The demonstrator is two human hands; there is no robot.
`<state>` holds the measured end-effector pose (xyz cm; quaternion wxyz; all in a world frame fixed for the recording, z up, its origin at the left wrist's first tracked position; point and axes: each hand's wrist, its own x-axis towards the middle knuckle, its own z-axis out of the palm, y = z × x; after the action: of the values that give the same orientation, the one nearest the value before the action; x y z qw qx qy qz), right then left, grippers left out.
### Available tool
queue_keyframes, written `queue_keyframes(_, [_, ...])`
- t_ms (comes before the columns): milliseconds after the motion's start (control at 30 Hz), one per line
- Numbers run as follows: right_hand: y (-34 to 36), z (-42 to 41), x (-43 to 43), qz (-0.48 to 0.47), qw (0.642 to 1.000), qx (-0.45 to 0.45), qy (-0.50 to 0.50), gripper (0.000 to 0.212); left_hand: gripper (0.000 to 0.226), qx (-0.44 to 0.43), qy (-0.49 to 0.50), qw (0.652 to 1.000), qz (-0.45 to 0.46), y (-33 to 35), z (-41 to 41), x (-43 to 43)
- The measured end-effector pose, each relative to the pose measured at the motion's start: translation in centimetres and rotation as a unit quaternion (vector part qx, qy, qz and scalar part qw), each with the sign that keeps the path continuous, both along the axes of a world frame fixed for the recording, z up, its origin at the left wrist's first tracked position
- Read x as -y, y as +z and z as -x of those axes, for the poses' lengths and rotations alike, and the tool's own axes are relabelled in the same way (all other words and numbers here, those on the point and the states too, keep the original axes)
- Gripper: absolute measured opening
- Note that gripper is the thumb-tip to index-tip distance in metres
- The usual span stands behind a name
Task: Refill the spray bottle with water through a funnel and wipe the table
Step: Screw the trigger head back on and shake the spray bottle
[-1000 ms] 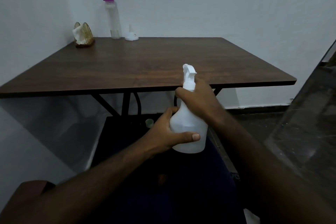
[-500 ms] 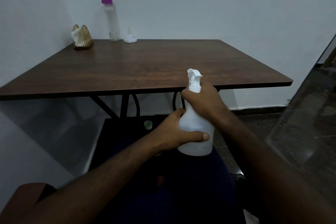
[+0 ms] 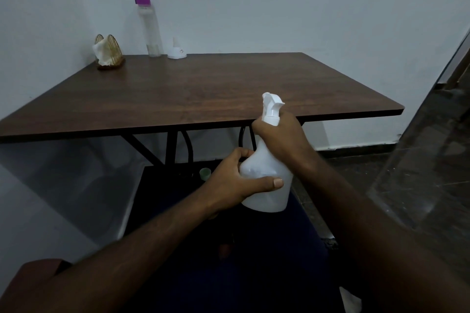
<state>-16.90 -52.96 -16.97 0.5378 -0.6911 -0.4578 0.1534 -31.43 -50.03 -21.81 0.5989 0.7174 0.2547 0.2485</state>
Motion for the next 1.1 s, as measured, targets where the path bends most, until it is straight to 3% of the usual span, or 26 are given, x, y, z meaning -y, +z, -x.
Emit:
queue_keyframes(200, [-0.3, 0.9, -0.3, 0.024, 0.995, 0.029, 0.089, 0.029, 0.075, 0.024, 0.004, 0.999, 0.048, -0.3, 1.3, -0.5])
queue_keyframes(400, [-0.8, 1.1, -0.5, 0.018, 0.998, 0.038, 0.055, 0.019, 0.071, 0.025, -0.011, 0.999, 0.038, -0.7, 1.5, -0.2])
queue_keyframes(667, [-0.7, 1.2, -0.6, -0.012, 0.996, 0.029, 0.086, 0.03, 0.078, 0.034, 0.001, 0.998, 0.046, -0.6, 1.5, -0.8])
queue_keyframes(867, [-1.0, 1.2, -0.6, -0.004, 0.999, 0.011, 0.035, 0.015, 0.072, 0.028, -0.006, 0.999, 0.036, -0.9, 1.5, -0.8])
queue_keyframes(1100, [-0.8, 1.4, -0.8, -0.017, 0.998, -0.009, 0.052, 0.034, 0.078, 0.036, 0.007, 0.998, 0.046, -0.7, 1.6, -1.2])
